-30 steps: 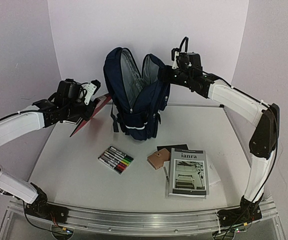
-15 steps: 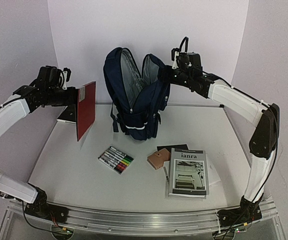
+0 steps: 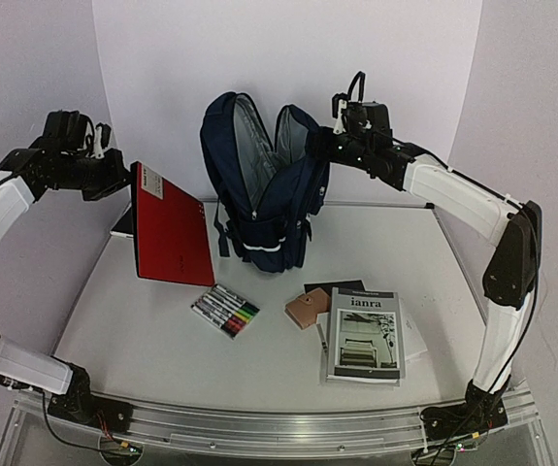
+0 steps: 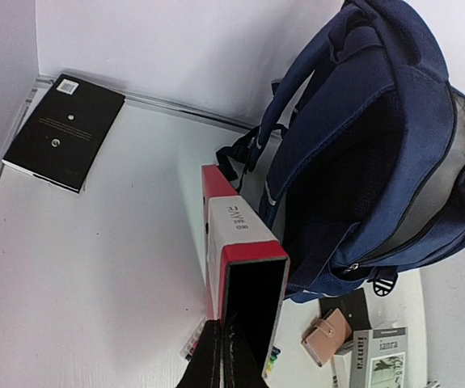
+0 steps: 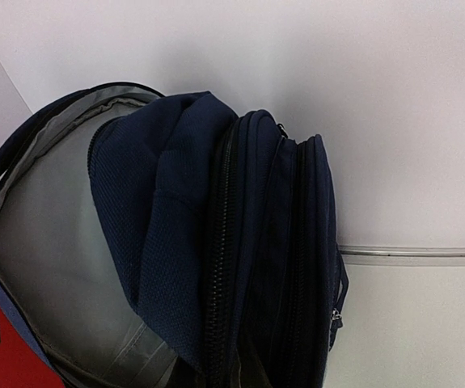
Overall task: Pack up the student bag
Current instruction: Pick up the files from the center of the board.
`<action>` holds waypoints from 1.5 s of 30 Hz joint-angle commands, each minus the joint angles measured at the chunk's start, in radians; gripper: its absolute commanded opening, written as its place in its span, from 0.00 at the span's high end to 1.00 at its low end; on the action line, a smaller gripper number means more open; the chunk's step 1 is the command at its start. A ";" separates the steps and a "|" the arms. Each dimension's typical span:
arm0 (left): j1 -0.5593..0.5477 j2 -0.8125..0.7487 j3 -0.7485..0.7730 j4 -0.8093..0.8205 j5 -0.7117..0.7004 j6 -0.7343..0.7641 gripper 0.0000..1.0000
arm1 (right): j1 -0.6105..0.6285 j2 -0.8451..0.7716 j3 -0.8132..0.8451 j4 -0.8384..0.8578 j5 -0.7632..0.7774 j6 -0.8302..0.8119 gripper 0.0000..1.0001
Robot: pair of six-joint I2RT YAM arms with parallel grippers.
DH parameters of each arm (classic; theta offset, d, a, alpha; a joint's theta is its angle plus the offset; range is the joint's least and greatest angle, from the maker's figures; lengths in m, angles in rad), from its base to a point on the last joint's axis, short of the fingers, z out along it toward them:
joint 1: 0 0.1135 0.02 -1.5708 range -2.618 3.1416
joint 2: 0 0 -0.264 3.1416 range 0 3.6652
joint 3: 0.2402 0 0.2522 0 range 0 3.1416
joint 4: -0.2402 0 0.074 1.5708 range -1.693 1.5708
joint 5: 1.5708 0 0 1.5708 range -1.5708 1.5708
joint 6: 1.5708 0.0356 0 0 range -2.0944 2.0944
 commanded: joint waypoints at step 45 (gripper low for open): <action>0.311 -0.082 -0.572 0.569 0.654 -0.202 1.00 | 0.463 -0.280 -0.568 0.355 -0.054 -0.460 0.07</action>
